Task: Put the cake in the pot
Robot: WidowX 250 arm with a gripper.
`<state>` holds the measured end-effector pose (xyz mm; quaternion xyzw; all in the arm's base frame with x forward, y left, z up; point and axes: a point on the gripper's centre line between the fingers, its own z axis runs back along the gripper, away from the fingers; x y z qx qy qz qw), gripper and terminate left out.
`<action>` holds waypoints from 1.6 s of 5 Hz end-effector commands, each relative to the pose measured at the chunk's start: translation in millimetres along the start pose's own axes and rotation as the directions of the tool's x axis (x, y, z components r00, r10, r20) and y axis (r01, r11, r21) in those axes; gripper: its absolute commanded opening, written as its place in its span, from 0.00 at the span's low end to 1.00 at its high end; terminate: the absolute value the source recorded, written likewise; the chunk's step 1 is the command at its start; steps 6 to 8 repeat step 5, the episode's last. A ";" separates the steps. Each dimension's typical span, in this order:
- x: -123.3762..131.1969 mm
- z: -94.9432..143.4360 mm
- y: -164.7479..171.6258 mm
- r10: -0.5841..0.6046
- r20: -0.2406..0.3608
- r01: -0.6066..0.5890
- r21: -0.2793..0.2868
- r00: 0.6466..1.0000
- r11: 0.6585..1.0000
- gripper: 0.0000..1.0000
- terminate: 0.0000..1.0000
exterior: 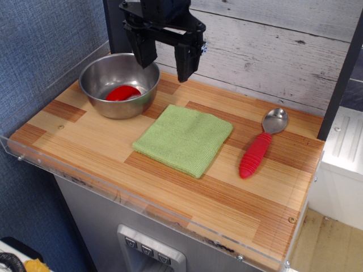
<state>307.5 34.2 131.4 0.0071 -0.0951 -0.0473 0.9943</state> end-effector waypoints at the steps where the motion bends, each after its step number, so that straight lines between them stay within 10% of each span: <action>1: -1.2 14.6 5.4 0.004 0.049 -0.004 0.011 0.999 1.000 1.00 0.00; 4: -1.2 14.6 5.4 0.004 0.049 -0.004 0.011 0.999 1.000 1.00 0.00; 5: -1.2 14.6 5.4 0.004 0.049 -0.004 0.011 0.999 1.000 1.00 1.00; 8: -1.2 14.6 5.4 0.004 0.049 -0.004 0.011 0.999 1.000 1.00 1.00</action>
